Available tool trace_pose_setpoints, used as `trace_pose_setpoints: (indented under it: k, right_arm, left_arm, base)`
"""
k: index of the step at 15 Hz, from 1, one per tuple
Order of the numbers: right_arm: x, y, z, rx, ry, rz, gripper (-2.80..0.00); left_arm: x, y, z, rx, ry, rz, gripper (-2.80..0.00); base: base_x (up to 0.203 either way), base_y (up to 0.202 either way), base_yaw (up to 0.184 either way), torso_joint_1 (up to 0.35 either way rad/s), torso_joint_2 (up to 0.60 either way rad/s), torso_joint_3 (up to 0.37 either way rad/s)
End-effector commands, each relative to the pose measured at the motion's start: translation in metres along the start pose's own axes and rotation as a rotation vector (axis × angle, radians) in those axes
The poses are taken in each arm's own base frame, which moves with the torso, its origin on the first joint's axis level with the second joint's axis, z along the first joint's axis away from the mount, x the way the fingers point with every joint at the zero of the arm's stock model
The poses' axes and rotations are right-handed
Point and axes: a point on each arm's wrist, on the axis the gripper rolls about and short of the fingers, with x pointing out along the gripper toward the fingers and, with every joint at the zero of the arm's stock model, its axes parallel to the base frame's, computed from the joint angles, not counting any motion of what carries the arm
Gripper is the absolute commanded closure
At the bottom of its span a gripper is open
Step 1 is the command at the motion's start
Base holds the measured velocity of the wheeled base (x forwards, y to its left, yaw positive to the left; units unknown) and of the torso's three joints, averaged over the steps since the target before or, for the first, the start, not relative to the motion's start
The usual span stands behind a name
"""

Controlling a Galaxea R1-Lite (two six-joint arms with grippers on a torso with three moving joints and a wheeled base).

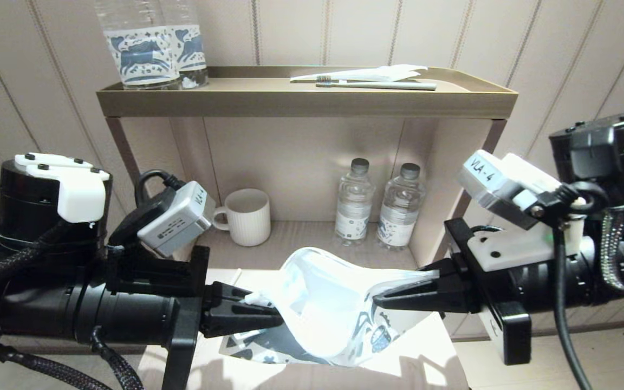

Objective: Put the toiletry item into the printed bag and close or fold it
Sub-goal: Pick up a toothbrush

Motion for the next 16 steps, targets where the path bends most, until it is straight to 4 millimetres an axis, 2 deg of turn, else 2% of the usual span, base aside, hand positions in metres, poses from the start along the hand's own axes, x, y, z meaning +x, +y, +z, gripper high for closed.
trace_pose_setpoints:
  k: [1,5,8,11,16]
  right_arm:
    - [0.005,-0.003,-0.002,0.008,0.01,0.011,0.0]
    - [0.009,-0.006,-0.005,0.017,0.02,0.015,0.0]
    - [0.003,-0.005,-0.005,0.015,0.014,-0.001,0.0]
    - [-0.009,-0.002,-0.005,0.012,0.006,-0.031,0.0]
    - [-0.014,0.005,-0.008,0.018,0.009,-0.033,0.0]
  left_arm:
    - [0.011,0.001,-0.001,-0.005,0.017,-0.029,0.0]
    - [0.027,0.001,0.008,0.012,0.018,-0.065,0.0]
    - [0.022,-0.002,0.008,0.017,0.014,-0.036,0.0]
    - [0.008,-0.009,0.006,0.016,0.003,-0.022,0.0]
    - [0.008,-0.008,0.007,-0.02,-0.001,-0.019,0.0]
  base:
    - [0.0,0.0,0.0,0.0,0.0,0.0]
    - [0.0,0.0,0.0,0.0,0.0,0.0]
    - [0.0,0.0,0.0,0.0,0.0,0.0]
    - [0.0,0.0,0.0,0.0,0.0,0.0]
    - [0.0,0.0,0.0,0.0,0.0,0.0]
